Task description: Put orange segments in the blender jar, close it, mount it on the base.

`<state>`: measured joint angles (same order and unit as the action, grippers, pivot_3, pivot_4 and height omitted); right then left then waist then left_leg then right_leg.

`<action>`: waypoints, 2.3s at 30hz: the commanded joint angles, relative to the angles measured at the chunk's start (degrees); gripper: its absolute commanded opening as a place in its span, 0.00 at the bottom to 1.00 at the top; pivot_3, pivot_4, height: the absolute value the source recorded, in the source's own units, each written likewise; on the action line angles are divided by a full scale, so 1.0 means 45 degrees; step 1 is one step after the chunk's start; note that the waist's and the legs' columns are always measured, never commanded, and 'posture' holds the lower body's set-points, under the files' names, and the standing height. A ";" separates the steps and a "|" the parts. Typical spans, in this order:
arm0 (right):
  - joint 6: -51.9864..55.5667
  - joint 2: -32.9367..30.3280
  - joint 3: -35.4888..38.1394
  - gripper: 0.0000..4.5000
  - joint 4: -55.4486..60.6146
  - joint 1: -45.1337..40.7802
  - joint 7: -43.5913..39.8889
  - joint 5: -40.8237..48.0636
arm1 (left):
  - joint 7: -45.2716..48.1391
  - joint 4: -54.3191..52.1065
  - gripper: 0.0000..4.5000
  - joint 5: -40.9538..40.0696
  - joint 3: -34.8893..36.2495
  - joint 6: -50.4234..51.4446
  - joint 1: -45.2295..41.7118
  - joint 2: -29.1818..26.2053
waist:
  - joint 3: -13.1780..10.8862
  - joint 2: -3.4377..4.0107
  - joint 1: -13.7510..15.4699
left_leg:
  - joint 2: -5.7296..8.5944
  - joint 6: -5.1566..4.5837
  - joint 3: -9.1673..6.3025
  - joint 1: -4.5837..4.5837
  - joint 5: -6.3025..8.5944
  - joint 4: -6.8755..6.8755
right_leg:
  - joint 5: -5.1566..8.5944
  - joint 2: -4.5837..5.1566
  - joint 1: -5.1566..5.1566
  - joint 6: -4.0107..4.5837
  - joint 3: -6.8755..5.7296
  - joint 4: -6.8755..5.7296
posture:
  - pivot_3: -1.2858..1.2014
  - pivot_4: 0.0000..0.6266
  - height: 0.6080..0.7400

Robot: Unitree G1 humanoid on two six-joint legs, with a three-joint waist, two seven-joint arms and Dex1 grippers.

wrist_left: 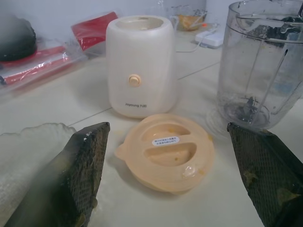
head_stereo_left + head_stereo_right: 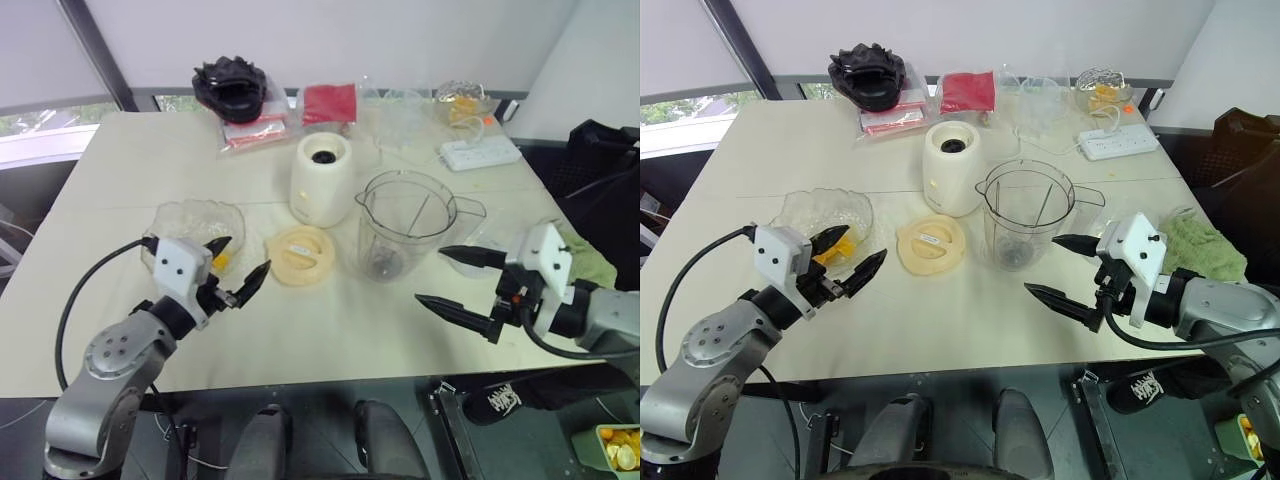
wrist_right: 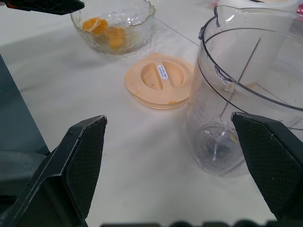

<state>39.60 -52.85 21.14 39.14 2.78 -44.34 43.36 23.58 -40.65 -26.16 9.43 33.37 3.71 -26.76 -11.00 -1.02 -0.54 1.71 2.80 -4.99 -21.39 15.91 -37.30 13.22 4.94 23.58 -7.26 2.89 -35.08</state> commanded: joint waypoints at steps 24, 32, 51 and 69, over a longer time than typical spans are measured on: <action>-0.0527 0.0418 -0.1182 0.98 -0.0221 -0.1182 0.0007 -0.0280 | 0.0350 0.0513 0.92 -0.2052 0.1886 0.2651 -0.2383 -0.1984 | -0.0007 -0.0008 -0.0032 | 0.0001 -0.0001 0.0000 -0.0001 0.0000 0.0005 | -0.0001 -0.0002 0.0007 -0.0003 -0.0001 -0.0001 | 0.52 0.24 1.00; -0.0699 0.1370 -0.1888 0.98 0.0016 -0.1117 0.0635 -0.0774 | 0.2638 0.4728 0.92 -0.2295 0.2840 0.2887 -0.3281 -0.4552 | -0.0014 -0.0015 -0.0017 | -0.0014 -0.0001 -0.0001 0.0001 0.0000 0.0014 | -0.0002 -0.0021 0.0019 0.0007 -0.0002 -0.0004 | 0.52 0.24 1.00; -0.1098 0.2025 -0.2785 0.98 -0.0356 -0.1712 0.0910 -0.1624 | 0.9034 1.6883 0.92 0.4363 -0.4888 -0.1452 -1.1395 -0.5805 | -0.0035 -0.0046 -0.0070 | -0.0026 -0.0002 0.0009 -0.0056 0.0000 0.0029 | -0.0039 -0.0041 0.0096 -0.0044 -0.0003 -0.0021 | 0.52 0.24 1.00; -0.1287 0.2496 -0.3252 0.98 -0.0802 -0.2294 0.0940 -0.2124 | 1.1422 2.4855 0.92 0.9171 -0.7276 -0.5290 -1.6279 -0.3438 | -0.0036 -0.0054 -0.0126 | -0.0035 -0.0010 0.0003 -0.0177 0.0003 -0.0034 | -0.0045 -0.0057 0.0205 -0.0054 -0.0008 -0.0080 | 0.52 0.24 1.00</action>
<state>34.73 -41.85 6.48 34.84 -6.69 -39.89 33.85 74.64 70.39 13.53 -23.09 10.92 -67.92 -41.52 -11.17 -1.27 -1.10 1.55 2.75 -4.97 -22.18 15.93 -37.46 13.02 4.67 24.52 -7.50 2.85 -35.46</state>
